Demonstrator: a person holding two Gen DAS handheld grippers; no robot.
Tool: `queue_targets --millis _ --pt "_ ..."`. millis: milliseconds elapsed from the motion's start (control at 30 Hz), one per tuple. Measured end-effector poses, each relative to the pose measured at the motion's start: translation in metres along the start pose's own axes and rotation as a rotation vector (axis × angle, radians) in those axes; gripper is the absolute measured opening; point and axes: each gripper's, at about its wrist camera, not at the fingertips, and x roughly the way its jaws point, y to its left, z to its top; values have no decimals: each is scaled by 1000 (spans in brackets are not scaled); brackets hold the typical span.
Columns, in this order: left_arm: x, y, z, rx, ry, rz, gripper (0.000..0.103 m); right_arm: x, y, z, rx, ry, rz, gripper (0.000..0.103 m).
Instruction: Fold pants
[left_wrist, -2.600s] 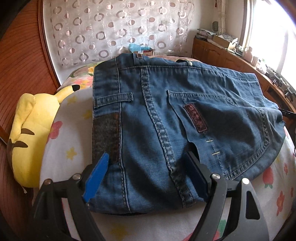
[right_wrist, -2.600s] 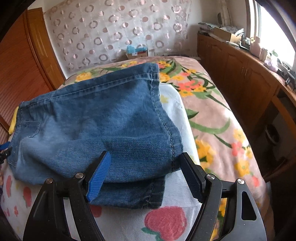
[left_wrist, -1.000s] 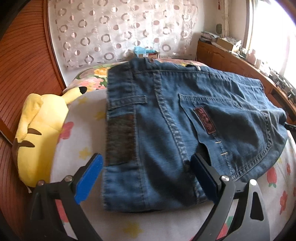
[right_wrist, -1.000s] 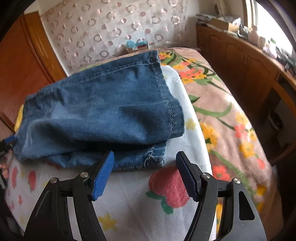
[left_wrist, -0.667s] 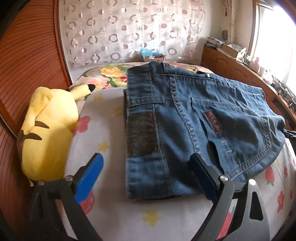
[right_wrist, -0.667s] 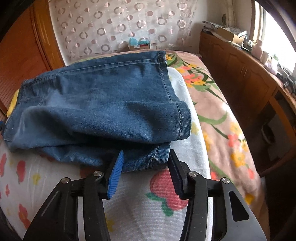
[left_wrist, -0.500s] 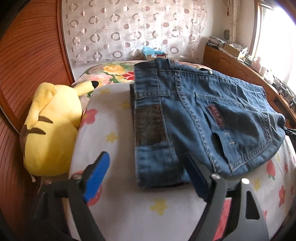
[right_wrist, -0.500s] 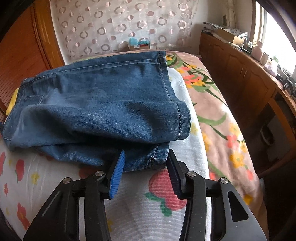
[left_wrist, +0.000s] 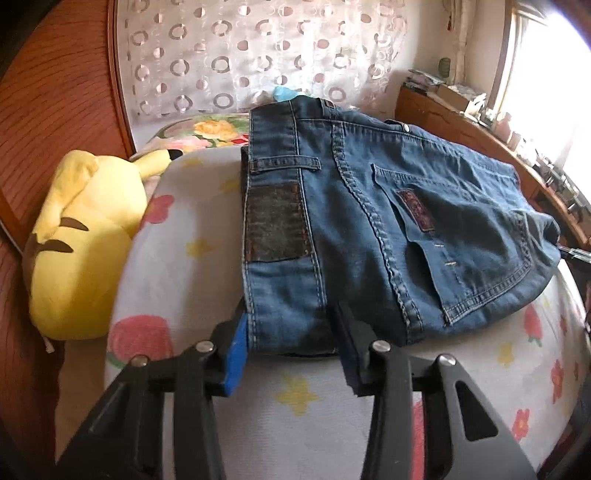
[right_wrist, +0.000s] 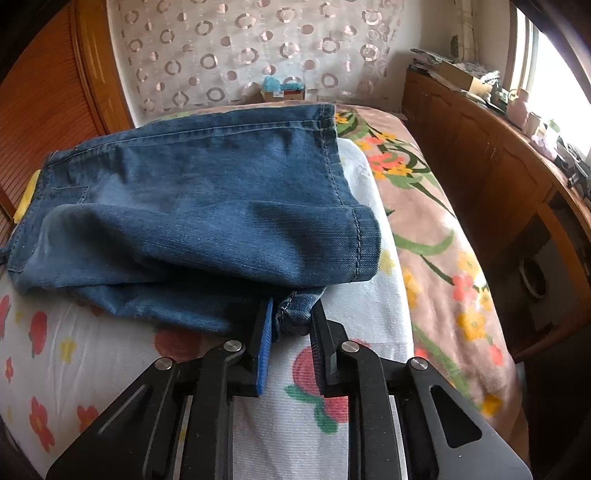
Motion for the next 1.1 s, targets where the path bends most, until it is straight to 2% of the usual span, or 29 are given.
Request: queue_targets --millis 33,67,167,267,367,467,567,733,867,1100 --pt "-3 -3 0 13 -6 7 32 -1 1 0 0 -5 2 15" --pt "-5 -5 1 22 -14 6 21 -2 2 0 2 -11 5 15" --pt "-18 -13 4 49 -40 10 10 -10 -1 1 16 -39 16 14" --pt "-30 -23 8 101 -50 40 8 -23 -3 4 17 -70 15 14" --pt "-47 -25 13 107 -81 52 2 -38 -3 9 13 -104 4 13" --pt "-66 -20 19 95 -118 50 1 -51 -2 14 5 -129 0 12" --pt "-75 -21 19 113 -121 48 1 -65 2 18 -15 -151 -1 12" --pt "-64 -20 16 116 -97 58 1 -66 7 23 -50 -150 -27 12" --pt "-71 -17 18 87 -138 60 0 -66 7 27 -50 -160 -29 12" --pt "-94 -20 26 99 -195 65 0 -84 13 37 -64 -213 -31 11"
